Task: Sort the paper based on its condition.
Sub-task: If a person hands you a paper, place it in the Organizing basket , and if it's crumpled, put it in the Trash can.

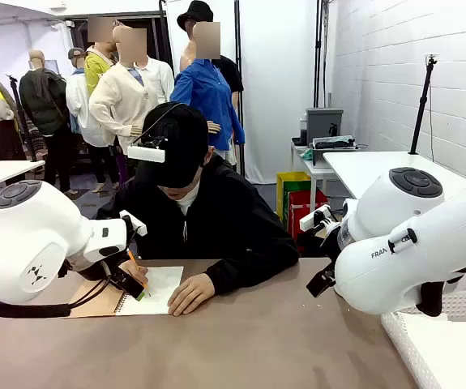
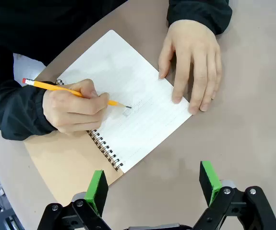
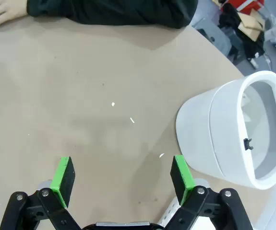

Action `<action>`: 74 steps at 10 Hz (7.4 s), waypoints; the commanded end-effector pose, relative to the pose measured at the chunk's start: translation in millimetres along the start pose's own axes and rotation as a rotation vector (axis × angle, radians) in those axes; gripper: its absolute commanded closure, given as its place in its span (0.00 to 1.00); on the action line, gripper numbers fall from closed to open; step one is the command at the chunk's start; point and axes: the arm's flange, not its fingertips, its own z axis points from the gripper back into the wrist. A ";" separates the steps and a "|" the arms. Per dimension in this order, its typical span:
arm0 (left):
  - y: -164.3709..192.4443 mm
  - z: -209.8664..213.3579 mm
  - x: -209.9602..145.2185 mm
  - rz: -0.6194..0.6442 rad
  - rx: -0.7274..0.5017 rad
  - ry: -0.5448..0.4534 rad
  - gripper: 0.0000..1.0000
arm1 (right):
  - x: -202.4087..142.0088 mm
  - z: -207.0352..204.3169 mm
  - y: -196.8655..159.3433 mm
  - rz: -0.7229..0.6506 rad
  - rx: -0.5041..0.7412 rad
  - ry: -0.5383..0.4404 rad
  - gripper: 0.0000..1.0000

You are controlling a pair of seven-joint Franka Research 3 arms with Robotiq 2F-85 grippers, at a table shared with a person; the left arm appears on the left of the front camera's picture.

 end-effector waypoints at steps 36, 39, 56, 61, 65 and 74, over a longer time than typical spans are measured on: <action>-4.2 18.8 -2.9 0.040 -0.171 0.029 0.00 | 6.6 19.8 -15.2 0.118 -0.077 -0.030 0.00; -3.7 28.4 -3.6 -0.023 -0.231 0.060 0.00 | 16.5 27.6 3.1 0.179 0.010 0.005 0.00; 57.5 217.3 5.3 -0.168 -0.311 -0.147 0.00 | 93.1 157.0 72.6 0.359 0.256 -0.113 0.00; 71.0 237.9 13.4 -0.262 -0.259 -0.196 0.00 | 114.3 169.0 84.9 0.298 0.216 -0.169 0.00; 88.3 268.2 1.2 -0.290 -0.185 -0.252 0.00 | 135.8 194.5 94.6 0.254 0.287 -0.152 0.00; 95.9 309.5 -17.9 -0.267 -0.133 -0.290 0.00 | 139.4 242.1 79.9 0.194 0.213 -0.179 0.00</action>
